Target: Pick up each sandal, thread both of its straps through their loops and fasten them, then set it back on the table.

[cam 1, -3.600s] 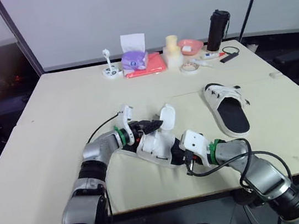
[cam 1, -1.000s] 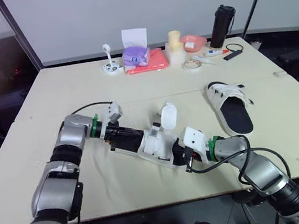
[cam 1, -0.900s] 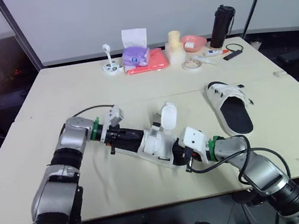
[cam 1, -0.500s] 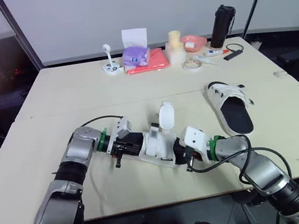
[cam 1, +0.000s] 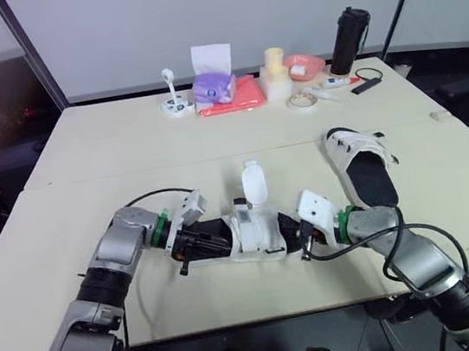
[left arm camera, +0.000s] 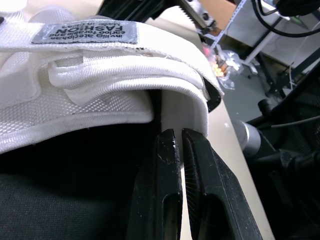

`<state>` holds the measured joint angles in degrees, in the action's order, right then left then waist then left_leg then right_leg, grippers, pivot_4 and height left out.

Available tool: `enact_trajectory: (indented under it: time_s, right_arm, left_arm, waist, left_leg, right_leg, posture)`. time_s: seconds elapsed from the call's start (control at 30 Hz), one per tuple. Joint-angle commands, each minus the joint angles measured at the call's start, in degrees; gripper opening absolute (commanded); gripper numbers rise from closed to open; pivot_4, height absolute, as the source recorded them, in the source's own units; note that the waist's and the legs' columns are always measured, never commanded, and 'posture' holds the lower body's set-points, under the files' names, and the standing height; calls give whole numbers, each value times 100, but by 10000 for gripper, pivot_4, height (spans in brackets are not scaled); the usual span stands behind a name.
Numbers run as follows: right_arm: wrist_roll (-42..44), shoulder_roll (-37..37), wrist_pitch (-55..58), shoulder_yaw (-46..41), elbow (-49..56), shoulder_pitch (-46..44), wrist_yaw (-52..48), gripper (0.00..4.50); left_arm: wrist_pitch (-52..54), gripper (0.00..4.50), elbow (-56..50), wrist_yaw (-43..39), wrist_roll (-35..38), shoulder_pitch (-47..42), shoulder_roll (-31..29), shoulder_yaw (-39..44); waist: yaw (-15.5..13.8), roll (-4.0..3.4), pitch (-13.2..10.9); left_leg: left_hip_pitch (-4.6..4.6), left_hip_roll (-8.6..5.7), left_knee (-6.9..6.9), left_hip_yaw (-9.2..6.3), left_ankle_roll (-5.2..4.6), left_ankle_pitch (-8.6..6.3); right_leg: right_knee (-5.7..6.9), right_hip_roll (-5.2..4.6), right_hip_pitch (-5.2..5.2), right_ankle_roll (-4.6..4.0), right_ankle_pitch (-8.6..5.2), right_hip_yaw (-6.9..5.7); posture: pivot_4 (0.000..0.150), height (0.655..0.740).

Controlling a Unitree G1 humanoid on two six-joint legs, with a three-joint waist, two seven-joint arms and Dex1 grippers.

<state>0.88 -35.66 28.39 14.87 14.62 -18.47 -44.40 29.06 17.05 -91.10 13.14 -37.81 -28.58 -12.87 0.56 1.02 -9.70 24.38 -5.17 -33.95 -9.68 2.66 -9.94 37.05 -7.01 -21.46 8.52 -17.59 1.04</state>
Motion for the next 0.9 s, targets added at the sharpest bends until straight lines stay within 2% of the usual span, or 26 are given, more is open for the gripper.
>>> enact_trajectory:
  time_s: [0.03,0.33,0.43,0.67,0.9]
  right_arm:
    - [42,-266,307,-181,178,203,-101,0]
    - [363,-445,853,-278,924,687,-214,0]
    - [335,-341,859,-256,843,696,-101,0]
    - [491,-150,995,-287,895,673,-50,0]
    - [528,27,981,-100,736,547,-76,0]
  left_arm:
    - [35,2097,-285,28,143,52,-46,-92]
    - [-477,2097,180,596,-92,-76,19,-41]
    - [-430,2097,292,697,33,-186,14,71]
    - [435,2097,238,813,772,-665,-166,749]
    - [166,2097,898,1091,684,-1128,-1,801]
  waist:
    - [-7,-2,-1]
    - [4,-4,-3]
    - [13,-4,-3]
    - [45,-3,-4]
    - [58,-3,-4]
  left_leg:
    - [0,-1,0,1,0,0]
    - [1,0,3,2,0,-1]
    - [1,0,3,4,0,0]
    - [1,2,3,3,0,0]
    - [-1,-1,3,8,0,0]
  right_leg:
    - [-1,-1,0,0,0,0]
    - [-5,-4,-1,0,0,2]
    - [-4,-4,-3,0,0,1]
    - [0,0,-6,0,0,1]
    - [1,1,-6,1,0,2]
  posture:
    - [1500,7400]
    - [1500,7400]
    - [1500,7400]
    - [1500,7400]
    - [1500,7400]
